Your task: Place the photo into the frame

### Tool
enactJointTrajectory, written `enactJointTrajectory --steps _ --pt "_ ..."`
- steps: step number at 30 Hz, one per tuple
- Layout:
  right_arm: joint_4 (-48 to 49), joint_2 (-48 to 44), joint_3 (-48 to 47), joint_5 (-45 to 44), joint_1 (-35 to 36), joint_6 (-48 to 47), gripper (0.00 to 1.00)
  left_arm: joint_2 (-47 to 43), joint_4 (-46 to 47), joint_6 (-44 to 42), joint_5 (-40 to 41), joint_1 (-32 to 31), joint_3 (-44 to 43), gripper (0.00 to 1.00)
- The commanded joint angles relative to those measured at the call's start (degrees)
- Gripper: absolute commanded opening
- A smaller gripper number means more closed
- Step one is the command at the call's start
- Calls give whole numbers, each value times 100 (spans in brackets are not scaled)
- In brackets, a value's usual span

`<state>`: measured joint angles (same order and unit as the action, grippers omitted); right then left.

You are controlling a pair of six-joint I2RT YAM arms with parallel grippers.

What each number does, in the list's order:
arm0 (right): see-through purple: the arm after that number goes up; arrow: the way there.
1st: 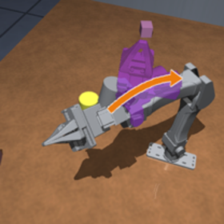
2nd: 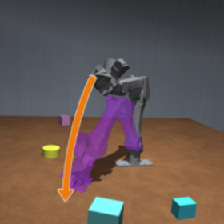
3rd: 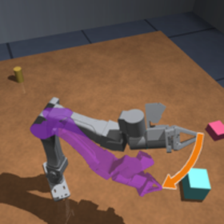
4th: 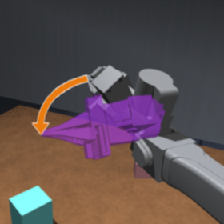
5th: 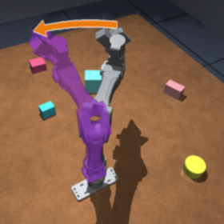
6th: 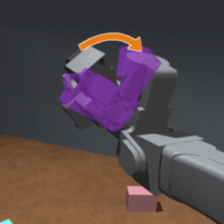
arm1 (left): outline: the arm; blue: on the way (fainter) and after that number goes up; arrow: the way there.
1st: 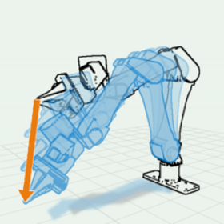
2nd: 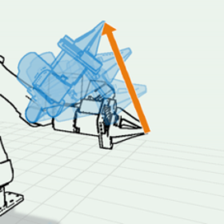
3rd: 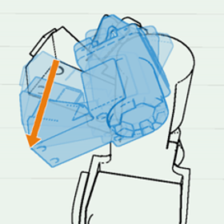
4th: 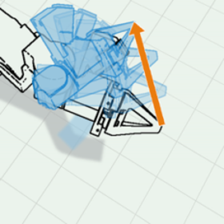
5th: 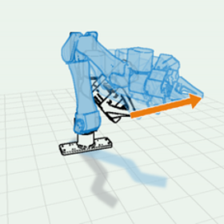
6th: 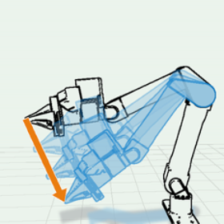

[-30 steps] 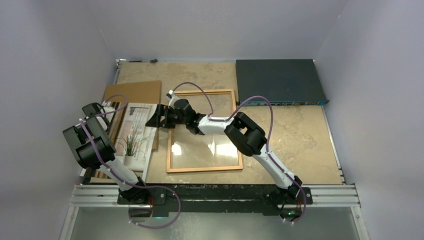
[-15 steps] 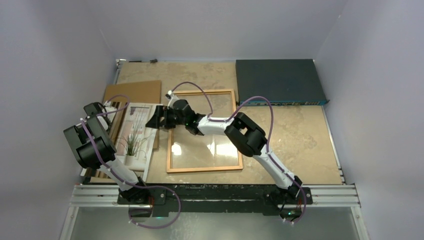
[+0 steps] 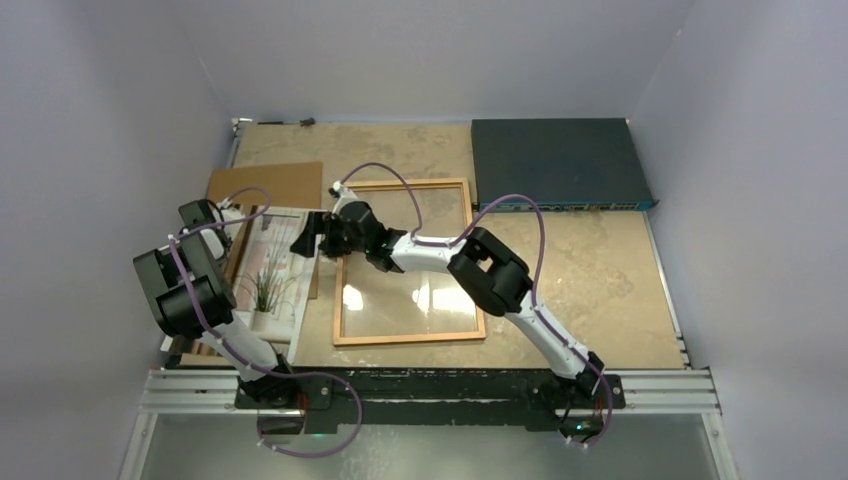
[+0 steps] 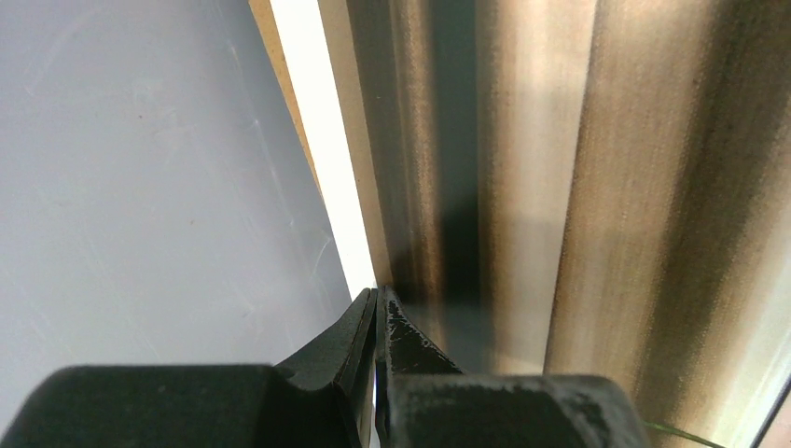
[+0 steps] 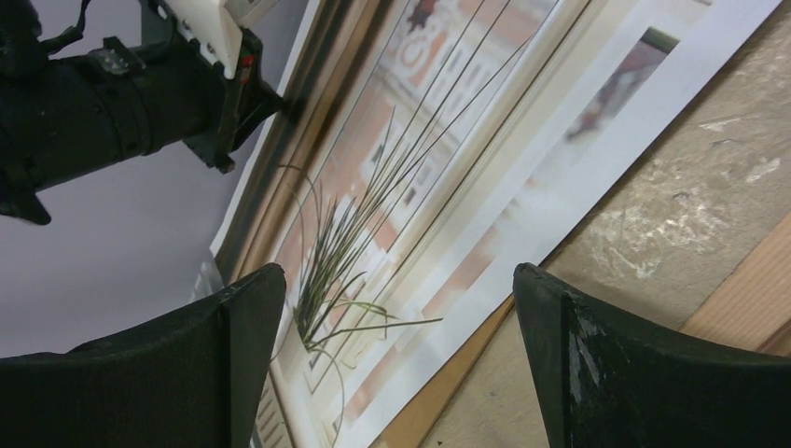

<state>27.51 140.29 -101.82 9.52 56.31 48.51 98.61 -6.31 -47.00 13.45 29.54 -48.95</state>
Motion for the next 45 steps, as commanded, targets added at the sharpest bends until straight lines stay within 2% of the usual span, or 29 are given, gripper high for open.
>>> enactJointTrajectory --steps 1,6,10,16,22,26,37,42,45 --pt "-212 -79 -251 -516 33 -246 94 275 -688 93 -730 -97 288 0" --pt "333 -133 21 -289 35 -70 94 314 -678 38 -684 -91 320 0" --pt "208 -90 -134 -278 33 -54 94 340 -655 8 -684 -96 333 0" --pt "-1578 263 -1218 -1650 89 -326 93 308 -668 -19 -710 -97 343 0" --pt "-2180 533 -1700 -2045 130 -276 95 280 -680 -54 -739 -95 352 0" --pt "-2857 873 -2472 -2340 182 -345 95 286 -670 -68 -739 -98 343 0" --pt "-3623 1471 -3364 -2667 291 -242 97 208 -728 -46 -833 -97 310 0" --pt "-3763 1646 -3444 -2549 301 -25 97 192 -749 -63 -869 -96 290 0" --pt "-3396 1518 -3106 -2383 300 103 97 202 -750 -84 -886 -95 286 0"
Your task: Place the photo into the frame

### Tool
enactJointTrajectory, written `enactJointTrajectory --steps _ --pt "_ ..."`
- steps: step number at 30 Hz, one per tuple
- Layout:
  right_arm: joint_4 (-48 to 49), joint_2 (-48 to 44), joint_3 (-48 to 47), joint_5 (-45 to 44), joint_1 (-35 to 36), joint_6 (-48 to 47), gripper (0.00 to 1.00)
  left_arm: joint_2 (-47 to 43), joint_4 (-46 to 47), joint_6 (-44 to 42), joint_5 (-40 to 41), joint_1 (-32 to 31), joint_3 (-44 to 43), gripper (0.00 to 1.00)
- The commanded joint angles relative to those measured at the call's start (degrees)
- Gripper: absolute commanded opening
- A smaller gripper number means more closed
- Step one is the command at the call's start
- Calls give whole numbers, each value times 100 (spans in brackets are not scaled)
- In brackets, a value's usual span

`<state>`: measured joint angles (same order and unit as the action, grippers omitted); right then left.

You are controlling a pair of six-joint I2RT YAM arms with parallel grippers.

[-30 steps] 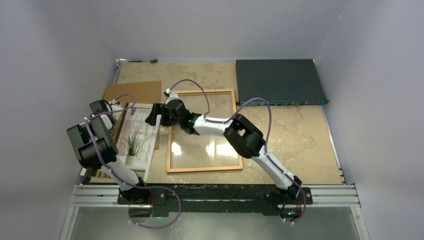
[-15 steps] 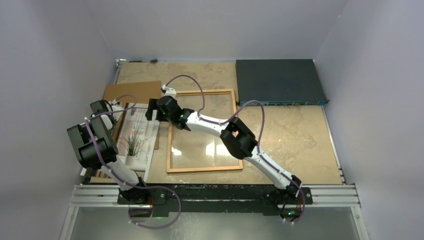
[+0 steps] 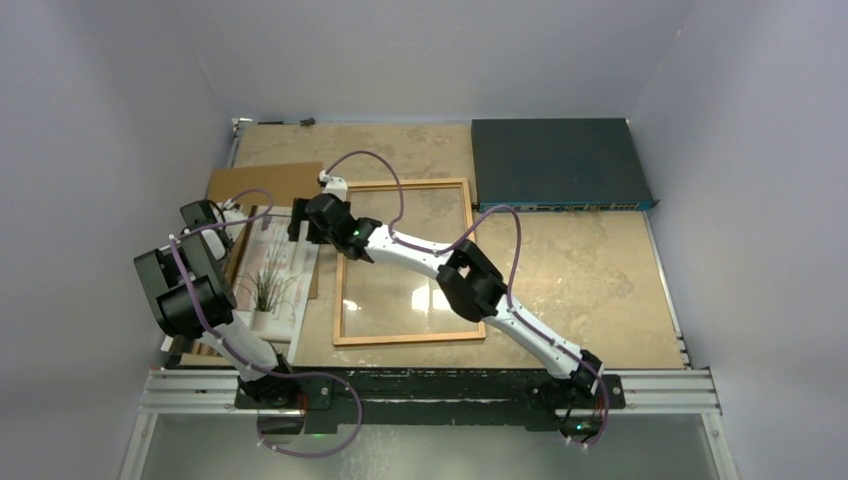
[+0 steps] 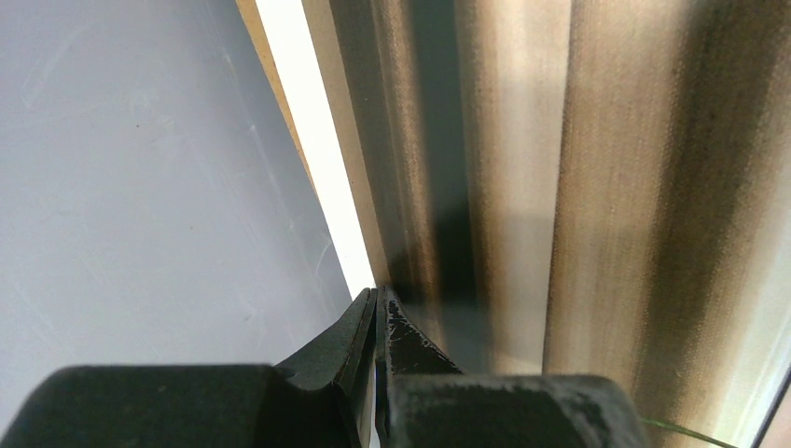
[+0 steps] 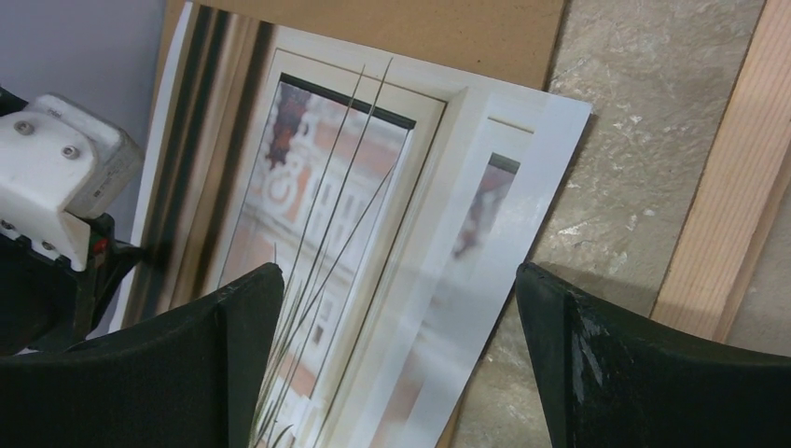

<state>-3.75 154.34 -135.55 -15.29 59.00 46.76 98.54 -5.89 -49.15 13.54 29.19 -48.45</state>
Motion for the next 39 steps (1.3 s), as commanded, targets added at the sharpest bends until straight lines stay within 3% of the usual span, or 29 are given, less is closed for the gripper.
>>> enactJointTrajectory --steps 1,11,17,19,21,23,31,39 --pt "-28 -17 508 157 30 291 97 212 -784 121 -897 -62 234 0" --pt "2156 -1295 2470 296 33 166 98 312 -766 124 -887 -66 239 0" --pt "3263 -1646 3230 1031 -36 260 98 325 -770 118 -838 -67 248 0" --pt "2618 -1498 2764 863 -43 282 97 317 -770 107 -818 -71 256 0" --pt "1104 -1026 1540 453 -38 235 96 300 -768 98 -805 -71 265 0" --pt "414 -665 823 292 -29 223 95 300 -772 93 -809 -64 258 0" --pt "-298 -455 684 -7 64 305 98 339 -781 97 -807 -70 230 0" --pt "-7 -367 892 167 119 386 99 370 -812 98 -818 -71 169 0"
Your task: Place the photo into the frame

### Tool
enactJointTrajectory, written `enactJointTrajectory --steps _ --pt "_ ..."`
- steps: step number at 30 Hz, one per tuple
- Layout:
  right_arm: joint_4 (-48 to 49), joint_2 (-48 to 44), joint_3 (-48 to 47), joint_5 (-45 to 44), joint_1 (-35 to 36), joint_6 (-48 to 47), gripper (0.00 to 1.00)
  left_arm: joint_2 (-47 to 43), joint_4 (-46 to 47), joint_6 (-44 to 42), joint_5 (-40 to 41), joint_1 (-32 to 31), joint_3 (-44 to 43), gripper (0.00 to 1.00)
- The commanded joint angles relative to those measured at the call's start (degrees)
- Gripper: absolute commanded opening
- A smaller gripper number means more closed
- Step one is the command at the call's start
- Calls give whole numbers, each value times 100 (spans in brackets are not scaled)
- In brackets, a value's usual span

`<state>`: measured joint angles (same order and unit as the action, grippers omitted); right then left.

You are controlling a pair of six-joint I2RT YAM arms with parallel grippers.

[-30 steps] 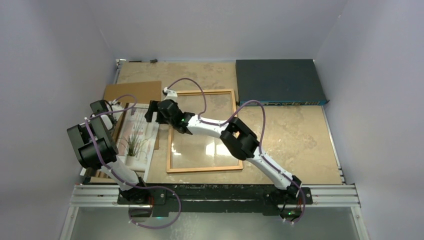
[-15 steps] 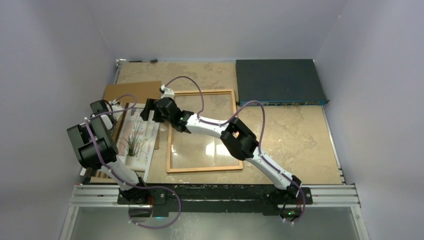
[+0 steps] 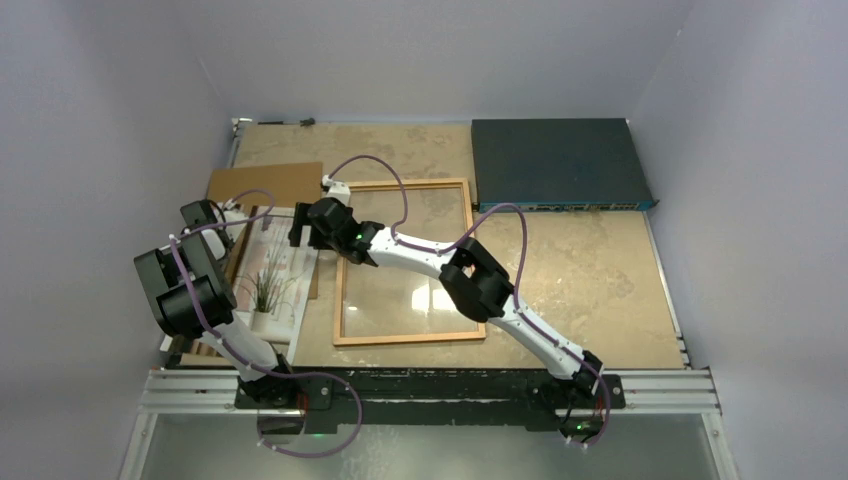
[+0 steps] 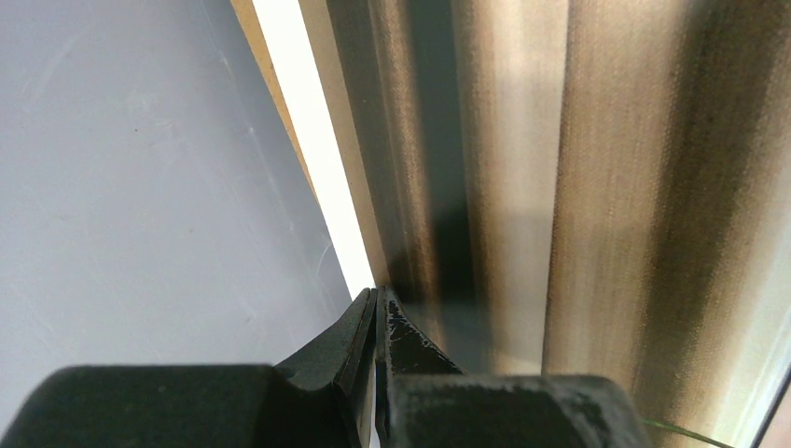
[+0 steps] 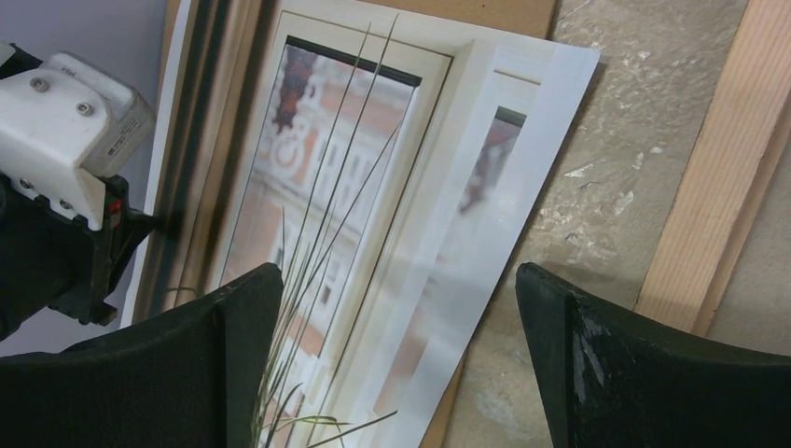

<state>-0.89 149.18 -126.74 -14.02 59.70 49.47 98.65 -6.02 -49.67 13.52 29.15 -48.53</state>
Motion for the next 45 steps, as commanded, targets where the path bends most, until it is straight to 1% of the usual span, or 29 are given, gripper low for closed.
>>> enactJointTrajectory --steps 1,5,11,13,17,22,26,31,34,36,38,41,45 --pt "-216 188 21 210 46 140 99 356 -799 151 -816 -63 191 0" --pt "61 304 -32 548 35 209 98 323 -808 123 -816 -67 204 0" --pt "65 343 -181 576 27 194 98 343 -810 112 -832 -73 183 0" --pt "380 195 137 599 31 199 99 346 -808 114 -833 -80 172 0" --pt "1314 -344 1030 614 25 206 99 365 -790 120 -816 -93 186 0" --pt "2623 -742 1859 1036 -19 325 99 379 -755 115 -781 -100 208 0" --pt "3139 -701 2012 1555 -85 614 98 382 -756 114 -764 -96 202 0" --pt "3544 -701 2157 1894 -105 814 98 380 -738 96 -748 -98 201 0" --pt "4143 -764 2437 2162 -142 1064 99 398 -739 98 -754 -102 205 0" --pt "4782 -750 2704 2478 -183 1430 99 399 -731 98 -757 -99 204 0" --pt "5231 -658 2722 2793 -218 1799 99 415 -718 98 -751 -94 206 0" --pt "5175 -539 2479 2955 -213 1927 99 438 -707 111 -747 -100 197 0" --pt "5270 -591 2565 3110 -183 2023 98 445 -708 115 -755 -99 197 0"
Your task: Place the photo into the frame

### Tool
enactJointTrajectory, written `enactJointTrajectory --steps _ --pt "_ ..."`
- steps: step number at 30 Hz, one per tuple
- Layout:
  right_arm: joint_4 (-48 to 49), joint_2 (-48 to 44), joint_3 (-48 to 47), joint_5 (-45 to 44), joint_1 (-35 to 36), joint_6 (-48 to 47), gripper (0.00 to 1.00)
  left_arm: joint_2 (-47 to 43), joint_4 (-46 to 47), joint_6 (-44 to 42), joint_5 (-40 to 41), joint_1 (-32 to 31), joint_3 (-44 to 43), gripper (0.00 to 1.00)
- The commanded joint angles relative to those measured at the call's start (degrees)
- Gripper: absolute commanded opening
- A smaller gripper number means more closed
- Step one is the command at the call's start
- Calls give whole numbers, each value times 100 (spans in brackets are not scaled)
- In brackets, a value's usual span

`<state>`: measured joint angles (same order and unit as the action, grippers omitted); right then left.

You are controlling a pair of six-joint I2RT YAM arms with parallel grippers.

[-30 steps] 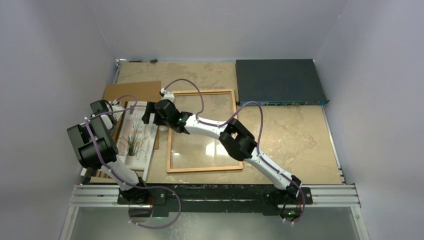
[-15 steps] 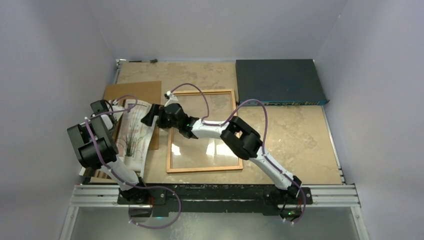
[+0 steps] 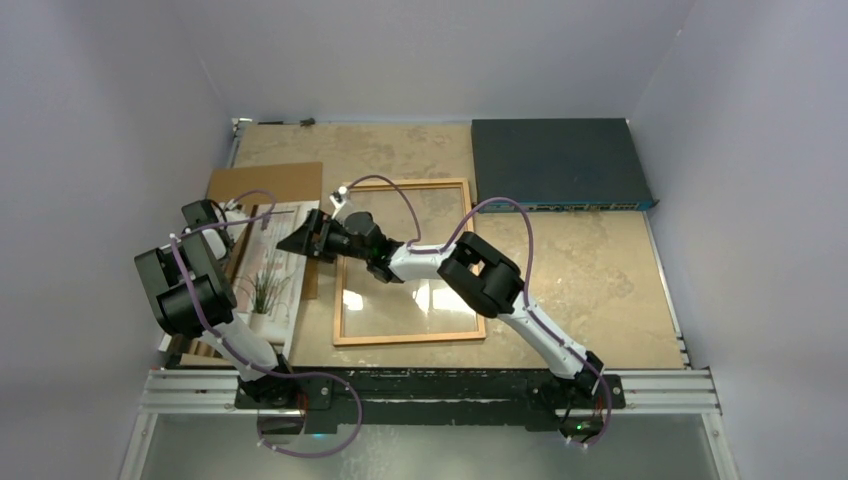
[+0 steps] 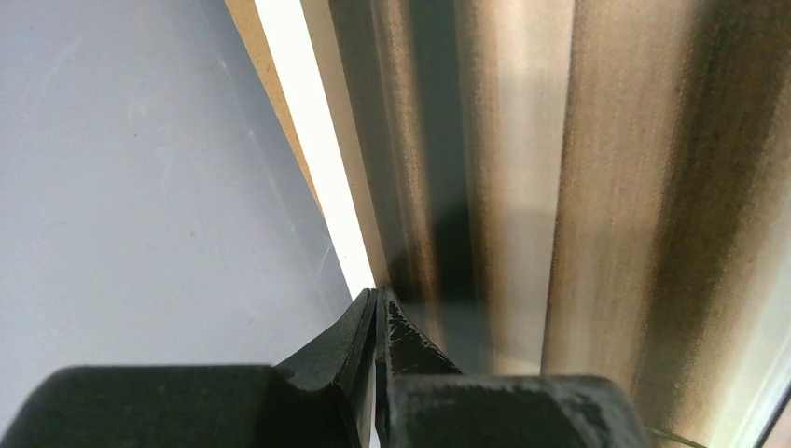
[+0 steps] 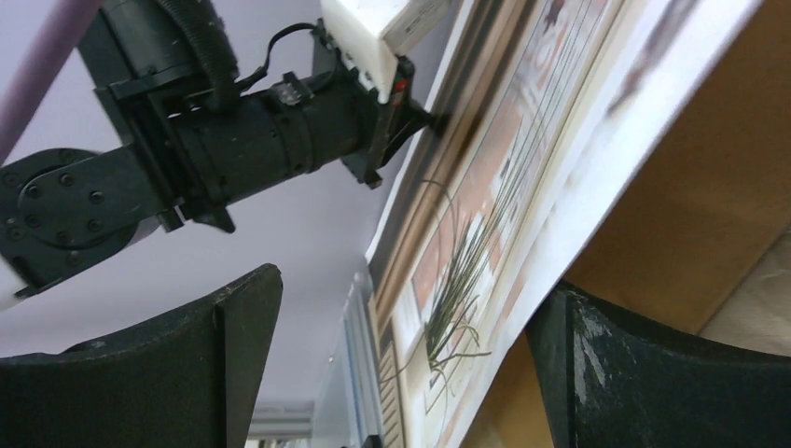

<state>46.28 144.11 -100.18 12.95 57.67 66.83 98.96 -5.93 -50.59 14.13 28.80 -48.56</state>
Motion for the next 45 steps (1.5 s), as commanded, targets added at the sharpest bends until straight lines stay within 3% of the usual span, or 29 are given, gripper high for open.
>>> enactJointTrajectory --steps 1,4,7,11,15,21,28,32,37,45 --pt "489 -133 -55 398 20 217 98 419 -716 200 -820 -64 202 0" --pt "179 -275 9 293 20 20 97 419 -737 215 -815 -62 173 0" --pt "-484 -329 -182 64 38 -277 88 425 -832 272 -867 -65 103 0" --pt "-848 -304 -372 -114 45 -474 53 374 -1137 375 -1004 -57 -76 0" --pt "-1164 -252 -644 -192 44 -663 26 124 -1542 468 -1171 -56 -316 0" --pt "-1273 -380 -792 -110 22 -813 0 -493 -2664 708 -1649 -57 -1029 0" --pt "-1576 -995 -751 -388 -23 -1003 0 -1525 -4481 1056 -2621 -140 -2350 34" --pt "-1925 -1397 -774 -703 -60 -1014 0 -2227 -5138 1319 -2861 -778 -2615 46" --pt "-2578 -1909 -808 -1329 -54 -944 0 -2931 -5480 1747 -3009 -1580 -2657 51" --pt "-2905 -2183 -1061 -2319 -54 -866 0 -3414 -6143 1904 -3711 -1759 -2939 55"
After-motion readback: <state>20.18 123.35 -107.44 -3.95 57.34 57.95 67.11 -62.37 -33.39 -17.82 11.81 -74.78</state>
